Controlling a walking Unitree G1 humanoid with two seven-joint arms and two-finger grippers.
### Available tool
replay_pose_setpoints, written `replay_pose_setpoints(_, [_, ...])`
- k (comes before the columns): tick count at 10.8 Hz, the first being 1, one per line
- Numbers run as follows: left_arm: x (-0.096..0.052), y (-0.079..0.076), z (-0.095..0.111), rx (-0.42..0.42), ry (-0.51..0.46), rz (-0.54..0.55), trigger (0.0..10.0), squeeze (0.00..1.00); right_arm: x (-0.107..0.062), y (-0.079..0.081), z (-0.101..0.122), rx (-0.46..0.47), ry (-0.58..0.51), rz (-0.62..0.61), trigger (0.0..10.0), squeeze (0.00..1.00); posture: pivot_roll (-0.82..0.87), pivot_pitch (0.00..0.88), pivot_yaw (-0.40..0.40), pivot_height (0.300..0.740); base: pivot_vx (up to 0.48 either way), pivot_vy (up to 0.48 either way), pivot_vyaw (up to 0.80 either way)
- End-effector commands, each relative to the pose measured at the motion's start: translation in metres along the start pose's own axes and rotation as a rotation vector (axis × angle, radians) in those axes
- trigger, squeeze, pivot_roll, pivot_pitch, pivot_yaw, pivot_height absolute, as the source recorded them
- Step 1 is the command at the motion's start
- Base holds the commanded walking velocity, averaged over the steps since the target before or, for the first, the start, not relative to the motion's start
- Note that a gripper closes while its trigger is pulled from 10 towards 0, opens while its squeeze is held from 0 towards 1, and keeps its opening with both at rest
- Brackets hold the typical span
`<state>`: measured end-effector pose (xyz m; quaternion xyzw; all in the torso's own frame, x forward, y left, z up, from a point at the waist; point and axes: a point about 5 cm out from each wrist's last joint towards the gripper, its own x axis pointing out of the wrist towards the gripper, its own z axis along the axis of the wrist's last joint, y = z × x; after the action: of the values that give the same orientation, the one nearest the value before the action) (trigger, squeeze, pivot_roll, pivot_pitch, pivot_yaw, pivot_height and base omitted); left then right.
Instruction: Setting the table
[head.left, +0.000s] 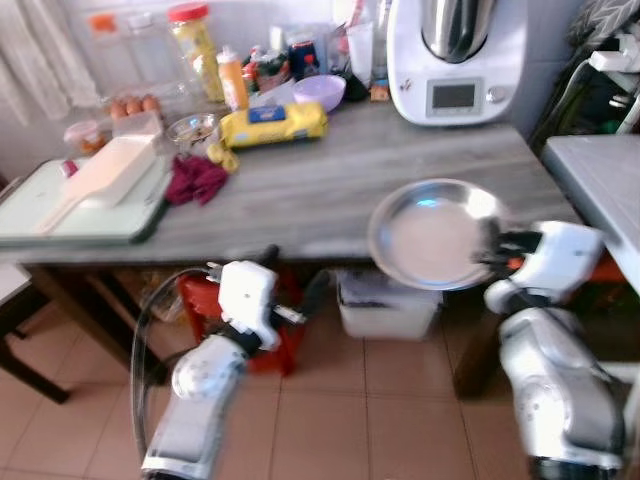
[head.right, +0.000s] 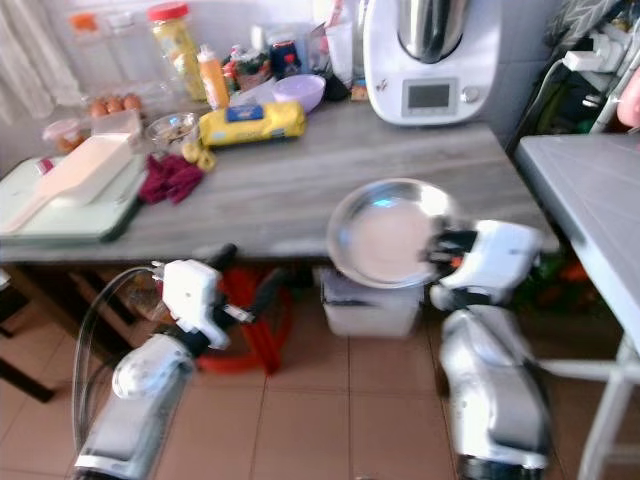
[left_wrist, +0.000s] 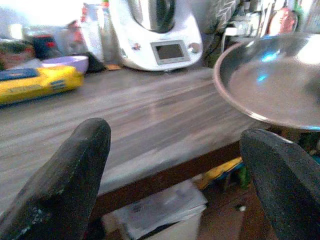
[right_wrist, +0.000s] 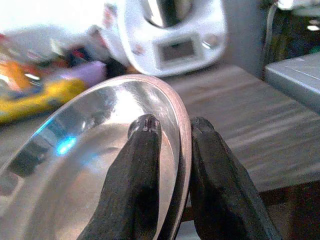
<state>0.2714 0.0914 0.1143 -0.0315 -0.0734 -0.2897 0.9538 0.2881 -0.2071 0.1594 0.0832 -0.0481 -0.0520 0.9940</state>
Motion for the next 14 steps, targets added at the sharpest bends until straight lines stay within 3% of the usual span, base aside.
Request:
replay_pose_setpoints(1, [-0.004,0.011,0.003,0.026,0.003,0.029,10.0,0.00,0.004,0.009,0.006,0.018,-0.036,0.025,10.0,0.00,-0.09,0.040,0.074,0.740,0.480,0.000,0.00])
replay_pose_setpoints(4, [-0.005,0.011,0.003,0.027,0.008,0.030,10.0,0.00,0.005,0.007,0.007,0.015,-0.045,0.017,10.0,0.00,-0.09,0.047,0.079,0.740,0.431,0.000,0.00])
replay_pose_setpoints(7, [-0.024,0.025,-0.005,0.082,0.065,0.123,10.0,0.00,0.004,0.009,0.005,0.025,-0.040,0.027,10.0,0.00,-0.09,0.054,0.082,0.740,0.000,0.000,0.00])
replay_pose_setpoints(9, [-0.036,0.028,-0.005,0.050,0.077,0.107,10.0,0.00,0.006,0.009,0.004,0.028,-0.035,0.034,10.0,0.00,-0.08,0.060,0.079,0.740,0.000,0.000,0.00])
replay_pose_setpoints(11, [-0.054,0.021,-0.011,0.052,0.115,0.085,10.0,0.00,0.013,0.010,0.004,0.034,-0.033,0.042,10.0,0.00,-0.08,0.063,0.079,0.740,0.000,0.000,0.00])
replay_pose_setpoints(14, [-0.056,0.021,-0.010,0.048,0.120,0.043,10.0,0.00,0.023,0.016,-0.002,0.051,-0.005,0.076,10.0,0.00,-0.06,0.062,0.074,0.740,0.000,0.000,0.00])
